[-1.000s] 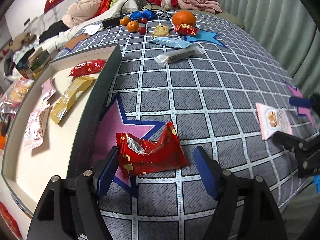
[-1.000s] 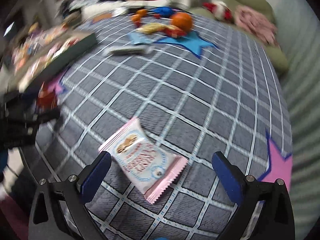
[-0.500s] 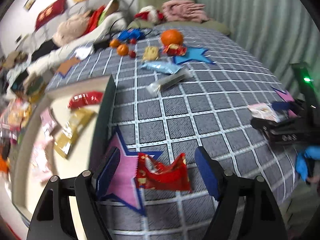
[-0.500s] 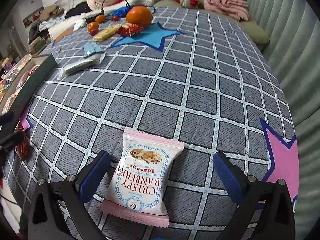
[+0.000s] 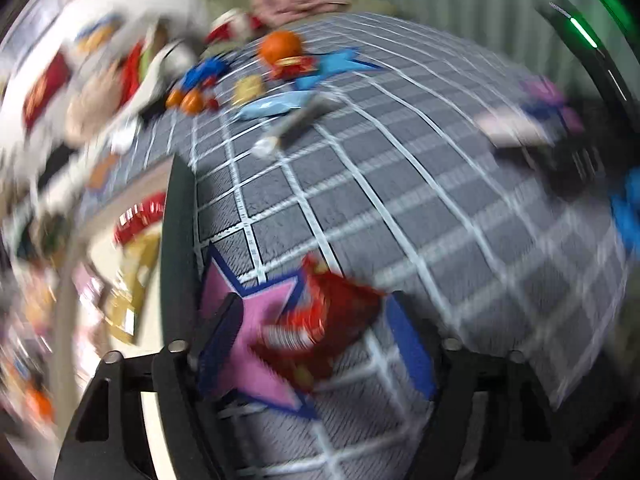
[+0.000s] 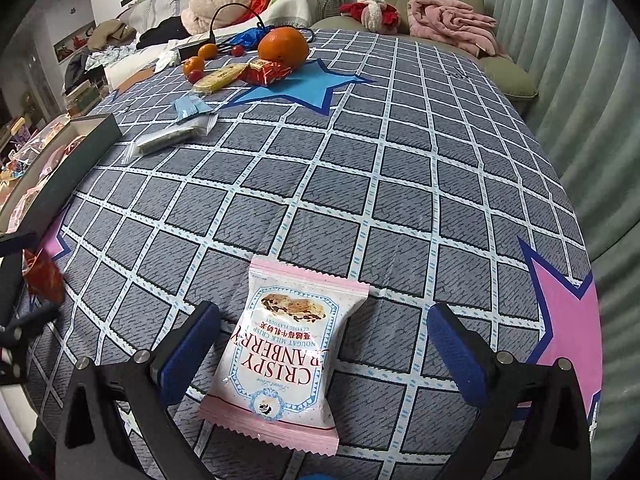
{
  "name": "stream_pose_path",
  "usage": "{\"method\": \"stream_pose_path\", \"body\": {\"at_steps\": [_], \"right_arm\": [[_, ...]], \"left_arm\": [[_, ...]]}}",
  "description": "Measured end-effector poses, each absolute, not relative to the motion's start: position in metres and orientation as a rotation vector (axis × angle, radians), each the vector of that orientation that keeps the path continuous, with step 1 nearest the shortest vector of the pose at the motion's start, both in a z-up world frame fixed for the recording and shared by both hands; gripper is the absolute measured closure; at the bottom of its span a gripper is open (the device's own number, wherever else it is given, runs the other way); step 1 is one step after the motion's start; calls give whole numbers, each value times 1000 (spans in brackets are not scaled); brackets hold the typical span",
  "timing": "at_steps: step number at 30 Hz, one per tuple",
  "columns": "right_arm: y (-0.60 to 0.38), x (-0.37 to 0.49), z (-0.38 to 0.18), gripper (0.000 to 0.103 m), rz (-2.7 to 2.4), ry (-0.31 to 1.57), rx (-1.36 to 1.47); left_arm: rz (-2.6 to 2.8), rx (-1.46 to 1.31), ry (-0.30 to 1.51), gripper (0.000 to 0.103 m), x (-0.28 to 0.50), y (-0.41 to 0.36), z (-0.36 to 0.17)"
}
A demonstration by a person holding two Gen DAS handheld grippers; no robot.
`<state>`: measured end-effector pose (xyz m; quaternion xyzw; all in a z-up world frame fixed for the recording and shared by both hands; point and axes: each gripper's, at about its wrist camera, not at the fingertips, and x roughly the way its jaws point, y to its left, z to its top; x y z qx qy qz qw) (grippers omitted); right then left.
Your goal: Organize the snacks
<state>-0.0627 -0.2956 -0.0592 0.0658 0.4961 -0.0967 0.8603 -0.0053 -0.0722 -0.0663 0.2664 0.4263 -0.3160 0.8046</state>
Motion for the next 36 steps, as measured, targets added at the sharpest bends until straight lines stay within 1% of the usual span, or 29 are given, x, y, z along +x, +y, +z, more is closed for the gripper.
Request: {"method": "stream_pose_path", "body": {"at_steps": [1,3,6,7,10,15,18,20,26,36], "right_arm": [[-296,-62,-59,0,-203,1039,138],[-296,-61,-59,0,-203,1040,138],[-296,-61,-60,0,-203,1040,138],[-296,-61,-60,0,-203,1039,138],[-296,-62,-59,0,-203,1035,137],[-296,-62,-59,0,-203,1032,138],[-296,-63,-59,0,-203,1032,137],[-296,-63,-59,0,-203,1031,137],[-296,-63,-59,0,-204,1030,137],[-295,-64,-59,0,-204,1027,137]], "left_arm": [[-651,476,958,38,6,-73,-67],[-609,362,1019,38,21,-73,-69],[-630,347,1023,37,22,-75,-62],[-637,373,1013,36,18,-74,-59],[-643,401,1001,25,8,-67,-53],[-576,377,1054,24,0,-67,-69],[-538,312,1021,20,-6,-68,-69],[-511,285,986,13,-11,-70,-70],[-501,255,909,2,-24,-71,-77],[-506,249,891,1,-21,-73,-79]]}}
